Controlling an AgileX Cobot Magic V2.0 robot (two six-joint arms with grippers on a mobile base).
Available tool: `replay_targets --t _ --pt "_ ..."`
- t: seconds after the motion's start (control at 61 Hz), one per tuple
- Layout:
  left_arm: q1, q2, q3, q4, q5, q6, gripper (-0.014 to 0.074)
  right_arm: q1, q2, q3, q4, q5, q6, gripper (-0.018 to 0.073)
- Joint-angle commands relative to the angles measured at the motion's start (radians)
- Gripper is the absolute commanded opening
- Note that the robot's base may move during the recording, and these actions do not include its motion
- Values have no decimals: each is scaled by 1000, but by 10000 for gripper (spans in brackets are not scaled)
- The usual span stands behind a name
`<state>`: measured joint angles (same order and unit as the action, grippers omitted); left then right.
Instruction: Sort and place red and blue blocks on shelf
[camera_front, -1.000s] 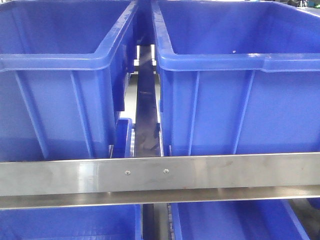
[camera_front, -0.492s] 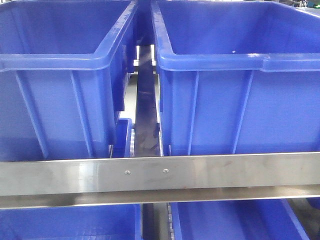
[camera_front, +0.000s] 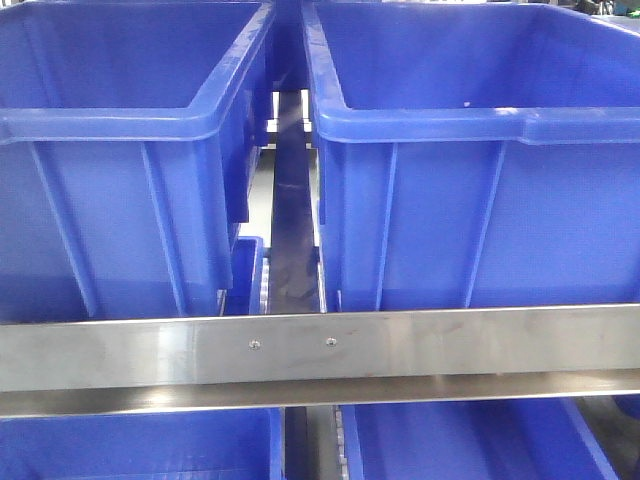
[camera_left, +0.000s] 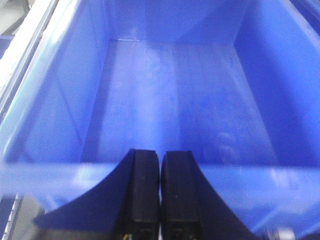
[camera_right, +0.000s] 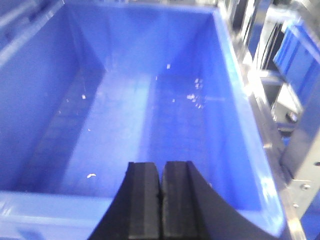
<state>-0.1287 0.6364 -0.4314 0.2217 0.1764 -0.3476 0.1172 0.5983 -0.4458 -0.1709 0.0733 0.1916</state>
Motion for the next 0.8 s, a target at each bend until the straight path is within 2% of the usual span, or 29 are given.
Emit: replay_targets --t 0.0,0.787 --pt "-5 -8 -17 3 -82 -3 132 1 -9 -25 -15 -86 -10 46" --pt "-5 -8 -13 3 -82 -3 132 1 -5 -25 -15 -86 -10 46"
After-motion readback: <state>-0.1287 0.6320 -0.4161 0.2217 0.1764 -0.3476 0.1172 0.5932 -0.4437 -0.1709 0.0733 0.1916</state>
